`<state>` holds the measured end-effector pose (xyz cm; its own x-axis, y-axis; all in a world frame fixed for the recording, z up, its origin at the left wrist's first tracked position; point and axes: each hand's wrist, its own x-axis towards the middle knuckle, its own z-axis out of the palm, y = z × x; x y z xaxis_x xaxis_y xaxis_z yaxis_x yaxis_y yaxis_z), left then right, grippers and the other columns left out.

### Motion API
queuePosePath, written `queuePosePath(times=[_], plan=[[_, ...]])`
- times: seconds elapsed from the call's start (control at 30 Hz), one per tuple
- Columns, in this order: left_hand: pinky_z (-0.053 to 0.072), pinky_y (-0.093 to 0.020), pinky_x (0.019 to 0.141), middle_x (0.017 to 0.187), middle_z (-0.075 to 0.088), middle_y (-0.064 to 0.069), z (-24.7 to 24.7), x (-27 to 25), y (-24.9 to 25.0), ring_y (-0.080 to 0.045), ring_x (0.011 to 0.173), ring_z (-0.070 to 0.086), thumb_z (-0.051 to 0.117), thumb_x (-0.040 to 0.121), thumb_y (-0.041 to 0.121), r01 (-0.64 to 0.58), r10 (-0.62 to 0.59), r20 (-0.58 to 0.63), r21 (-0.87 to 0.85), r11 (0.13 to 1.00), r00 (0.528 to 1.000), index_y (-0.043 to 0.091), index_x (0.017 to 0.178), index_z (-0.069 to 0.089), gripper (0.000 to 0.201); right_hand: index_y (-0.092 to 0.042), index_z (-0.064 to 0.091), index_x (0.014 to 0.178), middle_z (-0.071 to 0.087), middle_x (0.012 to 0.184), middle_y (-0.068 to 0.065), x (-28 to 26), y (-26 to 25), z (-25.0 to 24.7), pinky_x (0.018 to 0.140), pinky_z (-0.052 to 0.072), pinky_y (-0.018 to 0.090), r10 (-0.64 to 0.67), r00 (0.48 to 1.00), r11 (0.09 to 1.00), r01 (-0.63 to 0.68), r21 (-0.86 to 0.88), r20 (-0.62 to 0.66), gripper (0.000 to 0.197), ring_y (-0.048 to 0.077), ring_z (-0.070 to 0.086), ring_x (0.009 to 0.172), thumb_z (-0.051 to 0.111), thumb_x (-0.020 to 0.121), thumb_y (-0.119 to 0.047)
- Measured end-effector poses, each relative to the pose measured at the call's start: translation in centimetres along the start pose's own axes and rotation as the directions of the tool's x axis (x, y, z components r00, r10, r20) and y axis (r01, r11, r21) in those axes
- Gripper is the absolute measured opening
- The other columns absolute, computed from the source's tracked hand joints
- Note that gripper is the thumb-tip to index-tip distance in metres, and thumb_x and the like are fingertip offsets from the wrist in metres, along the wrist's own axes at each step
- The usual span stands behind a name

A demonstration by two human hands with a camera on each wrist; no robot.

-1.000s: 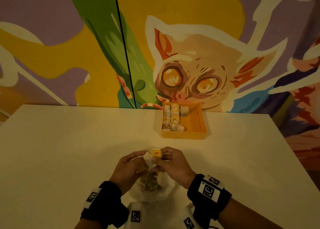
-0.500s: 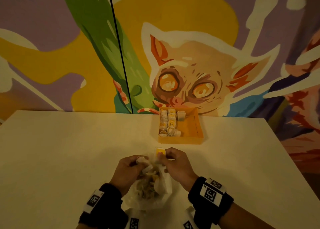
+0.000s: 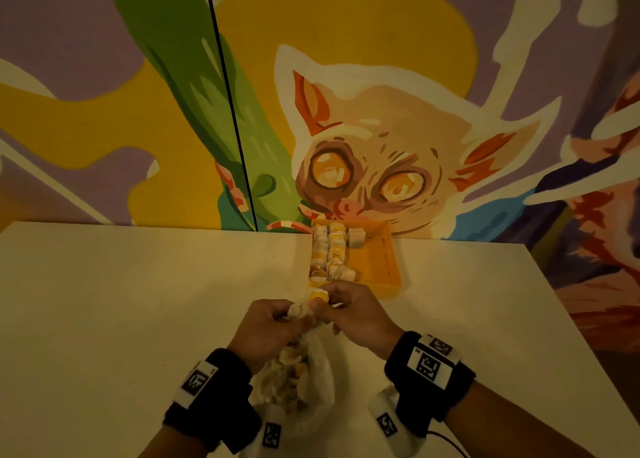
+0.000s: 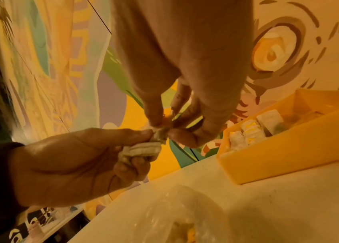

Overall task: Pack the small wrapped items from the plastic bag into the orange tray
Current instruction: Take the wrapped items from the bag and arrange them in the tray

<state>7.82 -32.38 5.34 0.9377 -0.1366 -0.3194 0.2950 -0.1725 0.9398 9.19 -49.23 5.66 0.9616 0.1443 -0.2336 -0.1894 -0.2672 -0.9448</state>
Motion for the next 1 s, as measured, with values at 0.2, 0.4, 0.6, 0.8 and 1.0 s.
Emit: queuePosePath(times=[0.2,0.4,0.6,0.8,1.0], plan=[[0.053,-0.024,0.058,0.078,0.072,-0.013,0.2,1.6,0.4,-0.018,0.066,0.064,0.073,0.083,0.015,0.027,-0.034,-0.066,-0.100,0.995,0.997,0.006,0.086,0.077,0.010,-0.008,0.066,0.090,0.065,0.069,0.003,3.0,-1.3,-2.9,0.057,0.054,0.028,-0.007,0.999,1.000,0.008,-0.010,0.041,0.006,0.014,0.062,0.057,0.070,0.088,-0.013],[0.056,-0.026,0.060,0.079,0.074,-0.013,-0.9,3.1,-0.4,-0.025,0.070,0.066,0.071,0.085,0.013,0.041,-0.054,-0.158,-0.088,0.995,0.986,0.008,0.086,0.077,0.008,-0.003,0.065,0.107,0.066,0.080,0.010,8.9,-0.3,-7.2,0.070,0.057,0.041,0.051,0.995,0.980,-0.066,-0.188,-0.083,0.018,0.022,0.064,0.066,0.065,0.091,-0.012],[0.056,-0.029,0.063,0.082,0.075,-0.010,-1.8,3.6,-0.4,-0.023,0.071,0.067,0.069,0.086,0.015,0.069,-0.083,-0.122,-0.119,0.990,0.989,0.009,0.084,0.078,0.011,-0.003,0.063,0.116,0.064,0.102,0.017,15.6,1.7,-10.8,0.061,0.044,0.028,0.145,0.985,0.743,-0.172,-0.647,-0.096,0.025,0.027,0.057,0.086,0.054,0.095,-0.014],[0.057,-0.035,0.063,0.074,0.072,-0.016,-2.3,3.8,-0.1,-0.025,0.064,0.064,0.070,0.083,0.009,0.100,-0.125,-0.141,-0.177,0.979,0.982,0.008,0.077,0.079,0.010,-0.006,0.066,0.104,0.057,0.121,0.015,20.4,2.4,-11.3,0.105,0.042,0.038,0.322,0.942,0.581,-0.276,-0.766,-0.096,0.023,0.031,0.054,0.115,0.068,0.090,-0.024],[0.058,-0.035,0.061,0.068,0.069,-0.020,-3.0,4.2,0.4,-0.027,0.056,0.063,0.072,0.082,0.008,0.120,-0.149,-0.170,-0.169,0.978,0.974,0.009,0.075,0.079,0.010,-0.007,0.062,0.107,0.058,0.120,0.017,23.2,3.1,-10.7,0.092,0.049,0.032,0.410,0.898,0.518,-0.371,-0.771,-0.157,0.017,0.026,0.056,0.099,0.054,0.097,-0.019]])
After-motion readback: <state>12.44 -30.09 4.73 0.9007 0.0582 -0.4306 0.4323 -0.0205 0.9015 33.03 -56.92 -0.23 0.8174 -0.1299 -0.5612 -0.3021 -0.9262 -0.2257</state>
